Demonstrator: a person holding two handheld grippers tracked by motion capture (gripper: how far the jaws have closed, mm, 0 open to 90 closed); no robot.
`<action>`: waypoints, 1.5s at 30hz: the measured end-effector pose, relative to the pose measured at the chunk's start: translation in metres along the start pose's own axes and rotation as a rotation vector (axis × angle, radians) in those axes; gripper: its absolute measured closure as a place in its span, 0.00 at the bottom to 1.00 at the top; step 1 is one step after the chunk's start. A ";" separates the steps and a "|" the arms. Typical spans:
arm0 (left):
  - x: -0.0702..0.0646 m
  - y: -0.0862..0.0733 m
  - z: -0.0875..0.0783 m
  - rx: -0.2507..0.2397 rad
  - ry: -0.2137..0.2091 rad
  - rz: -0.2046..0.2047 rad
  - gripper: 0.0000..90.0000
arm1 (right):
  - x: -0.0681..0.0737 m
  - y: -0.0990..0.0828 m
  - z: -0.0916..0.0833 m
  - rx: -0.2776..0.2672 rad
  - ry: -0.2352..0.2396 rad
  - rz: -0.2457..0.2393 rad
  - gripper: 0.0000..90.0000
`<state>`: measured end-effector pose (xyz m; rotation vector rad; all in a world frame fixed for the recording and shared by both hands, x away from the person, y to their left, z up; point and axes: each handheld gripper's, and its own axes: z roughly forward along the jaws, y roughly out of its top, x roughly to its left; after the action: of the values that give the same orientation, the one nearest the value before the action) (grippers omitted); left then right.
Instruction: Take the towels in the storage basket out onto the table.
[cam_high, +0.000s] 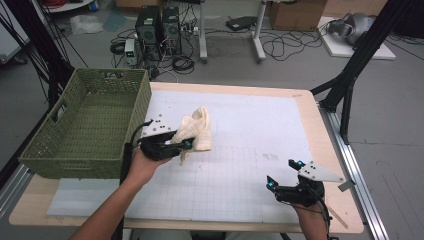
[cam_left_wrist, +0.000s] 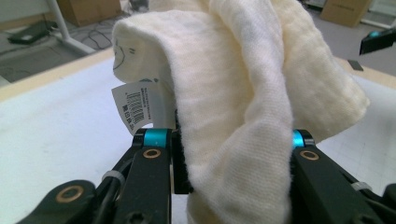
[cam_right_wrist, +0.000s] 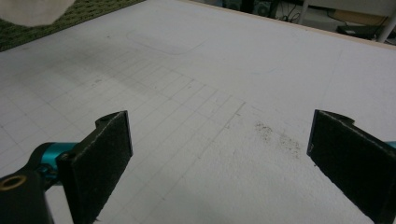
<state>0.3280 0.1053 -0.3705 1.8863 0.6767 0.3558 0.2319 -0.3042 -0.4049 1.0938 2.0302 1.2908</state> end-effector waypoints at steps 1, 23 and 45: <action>-0.002 -0.002 0.004 0.012 -0.005 -0.001 0.74 | 0.000 0.000 0.000 -0.001 0.001 0.001 0.06; -0.027 -0.038 0.069 0.175 0.008 -0.019 0.56 | 0.000 -0.001 0.002 0.006 0.003 -0.003 0.06; 0.003 -0.049 -0.005 -0.113 0.067 -0.120 0.21 | 0.001 -0.001 0.006 0.013 -0.004 -0.007 0.06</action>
<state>0.3135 0.1252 -0.4130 1.7250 0.7950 0.3734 0.2357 -0.3009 -0.4085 1.0940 2.0403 1.2723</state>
